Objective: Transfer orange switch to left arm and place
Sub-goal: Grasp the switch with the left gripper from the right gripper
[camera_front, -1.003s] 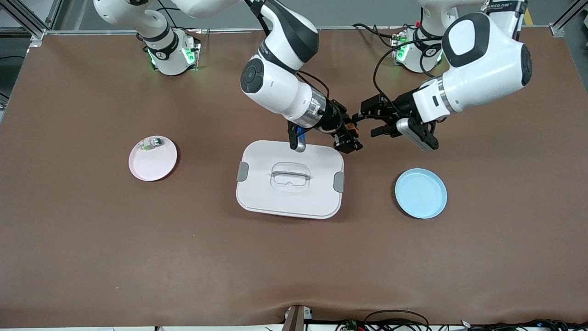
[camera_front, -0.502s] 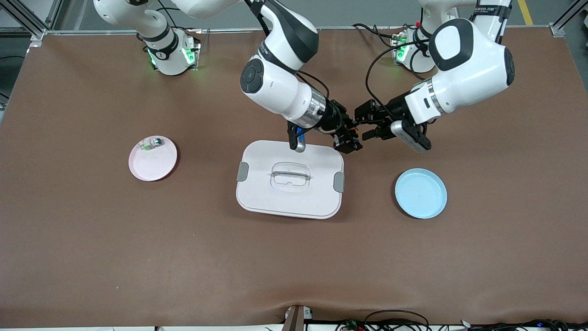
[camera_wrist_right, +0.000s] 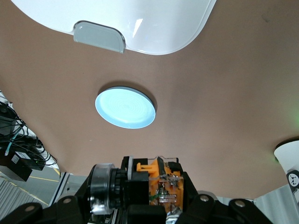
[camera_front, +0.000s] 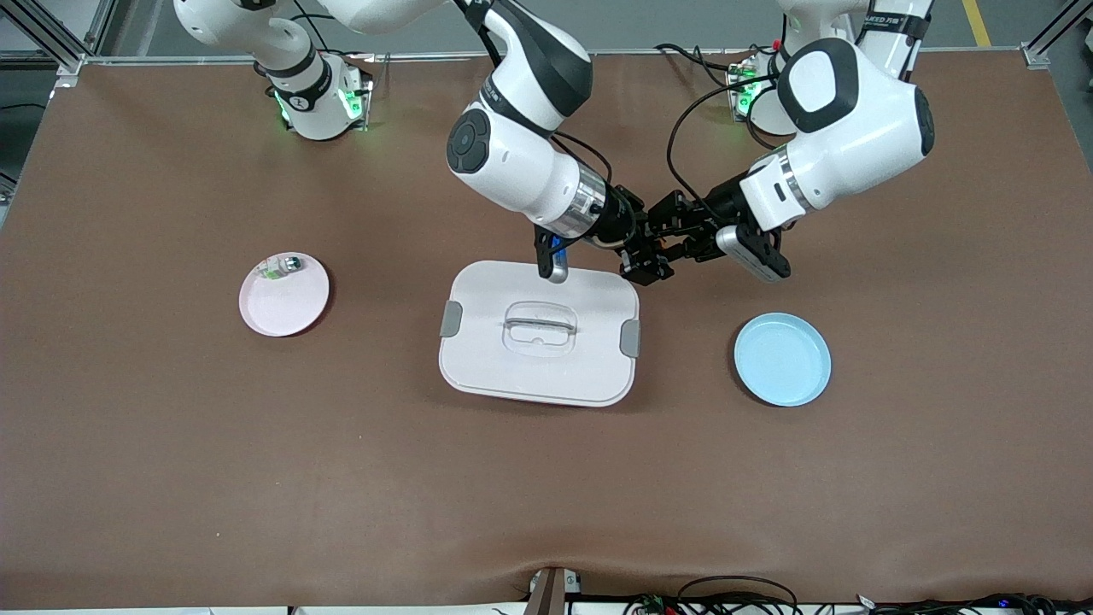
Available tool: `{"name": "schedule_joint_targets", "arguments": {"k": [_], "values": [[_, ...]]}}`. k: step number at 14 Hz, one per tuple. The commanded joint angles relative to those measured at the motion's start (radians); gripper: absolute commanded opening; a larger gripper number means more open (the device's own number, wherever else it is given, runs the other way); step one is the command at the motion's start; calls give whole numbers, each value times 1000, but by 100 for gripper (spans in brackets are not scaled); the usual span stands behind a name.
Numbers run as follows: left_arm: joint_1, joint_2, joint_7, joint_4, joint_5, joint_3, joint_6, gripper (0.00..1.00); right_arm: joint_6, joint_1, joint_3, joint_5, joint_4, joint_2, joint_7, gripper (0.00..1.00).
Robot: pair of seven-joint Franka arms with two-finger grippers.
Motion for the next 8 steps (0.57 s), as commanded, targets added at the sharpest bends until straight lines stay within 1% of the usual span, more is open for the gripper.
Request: {"name": "schedule_joint_targets", "arguments": {"k": [1, 3, 5, 6, 8], "values": [[7, 5, 20, -7, -35, -28, 36, 47, -8, 11, -11, 15, 29, 15, 14, 20], [7, 6, 20, -7, -35, -28, 34, 30, -8, 11, -11, 16, 30, 15, 14, 20], [8, 8, 17, -6, -35, -28, 34, 8, -8, 9, -11, 16, 30, 15, 12, 20], [8, 8, 11, -6, -35, -28, 33, 0, -8, 11, -11, 16, 29, 15, 14, 20], [10, 8, 3, 0, -34, -27, 31, 0, -8, 9, -11, 16, 30, 15, 14, 20]]}}
